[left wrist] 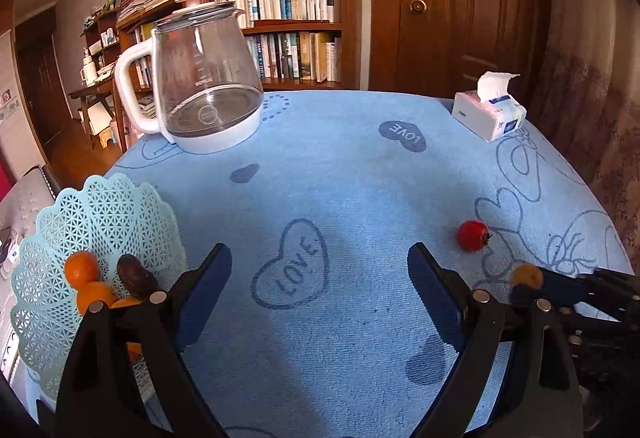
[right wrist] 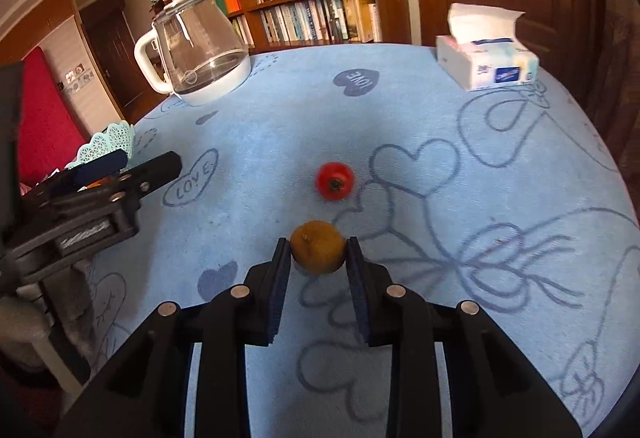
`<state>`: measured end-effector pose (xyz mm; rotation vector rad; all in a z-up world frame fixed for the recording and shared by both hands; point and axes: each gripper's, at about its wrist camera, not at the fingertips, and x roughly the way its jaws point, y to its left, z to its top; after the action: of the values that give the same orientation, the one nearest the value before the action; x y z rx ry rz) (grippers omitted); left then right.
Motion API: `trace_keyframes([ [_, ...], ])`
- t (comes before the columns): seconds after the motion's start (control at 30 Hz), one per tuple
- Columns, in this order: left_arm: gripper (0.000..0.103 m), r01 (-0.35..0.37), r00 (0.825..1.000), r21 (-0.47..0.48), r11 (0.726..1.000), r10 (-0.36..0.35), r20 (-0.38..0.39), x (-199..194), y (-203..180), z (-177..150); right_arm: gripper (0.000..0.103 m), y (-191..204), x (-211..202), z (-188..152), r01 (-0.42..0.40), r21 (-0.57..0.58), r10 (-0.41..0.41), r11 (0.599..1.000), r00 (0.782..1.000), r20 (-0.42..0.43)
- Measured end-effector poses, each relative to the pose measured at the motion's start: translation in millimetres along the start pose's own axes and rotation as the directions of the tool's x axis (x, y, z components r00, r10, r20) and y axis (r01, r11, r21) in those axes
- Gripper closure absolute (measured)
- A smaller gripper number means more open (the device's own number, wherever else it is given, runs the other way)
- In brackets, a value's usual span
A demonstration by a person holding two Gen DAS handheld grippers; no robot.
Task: Organize fruits
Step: 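Grasp the red tomato with the left gripper while the right gripper holds the kiwi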
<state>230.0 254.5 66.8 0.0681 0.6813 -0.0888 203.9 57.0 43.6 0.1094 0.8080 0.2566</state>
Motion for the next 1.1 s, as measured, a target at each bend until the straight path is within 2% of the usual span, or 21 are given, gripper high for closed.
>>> trace_keyframes([
  [0.27, 0.015, 0.124, 0.990, 0.052, 0.991, -0.120, -0.071, 24, -38, 3, 0.074, -40, -19, -23, 0.047, 0.100, -0.049, 0.994, 0.999, 0.019],
  [0.53, 0.028, 0.253, 0.963, 0.164, 0.954, -0.232, -0.137, 46, -87, 2, 0.074, -45, -21, -22, 0.018, 0.122, -0.022, 0.992, 0.999, 0.038],
  [0.63, 0.035, 0.289, 0.953, 0.180, 0.940, -0.263, -0.153, 54, -99, 3, 0.074, -46, -20, -24, 0.011, 0.133, -0.016, 0.991, 0.999, 0.033],
  [0.7, 0.044, 0.308, 0.945, 0.172, 0.936, -0.280, -0.168, 61, -103, 5, 0.074, -46, -20, -24, 0.007, 0.135, -0.011, 0.991, 0.999, 0.033],
  [0.8, 0.049, 0.324, 0.935, 0.142, 0.935, -0.294, -0.196, 74, -105, 9, 0.074, -45, -19, -24, 0.000, 0.131, -0.005, 0.991, 0.999, 0.033],
  [0.87, 0.058, 0.328, 0.932, 0.133, 0.935, -0.297, -0.210, 80, -106, 11, 0.074, -45, -19, -24, -0.001, 0.130, -0.003, 0.991, 0.999, 0.032],
  [0.97, 0.063, 0.332, 0.929, 0.121, 0.936, -0.302, -0.213, 86, -107, 14, 0.074, -46, -18, -25, -0.003, 0.136, -0.001, 0.991, 1.000, 0.030],
  [1.07, 0.073, 0.346, 0.924, 0.119, 0.931, -0.317, -0.213, 87, -108, 15, 0.074, -46, -16, -25, -0.003, 0.137, 0.000, 0.991, 1.000, 0.026],
  [1.1, 0.073, 0.349, 0.924, 0.122, 0.929, -0.319, -0.211, 86, -109, 14, 0.074, -46, -16, -25, -0.003, 0.136, 0.000, 0.991, 1.000, 0.026],
])
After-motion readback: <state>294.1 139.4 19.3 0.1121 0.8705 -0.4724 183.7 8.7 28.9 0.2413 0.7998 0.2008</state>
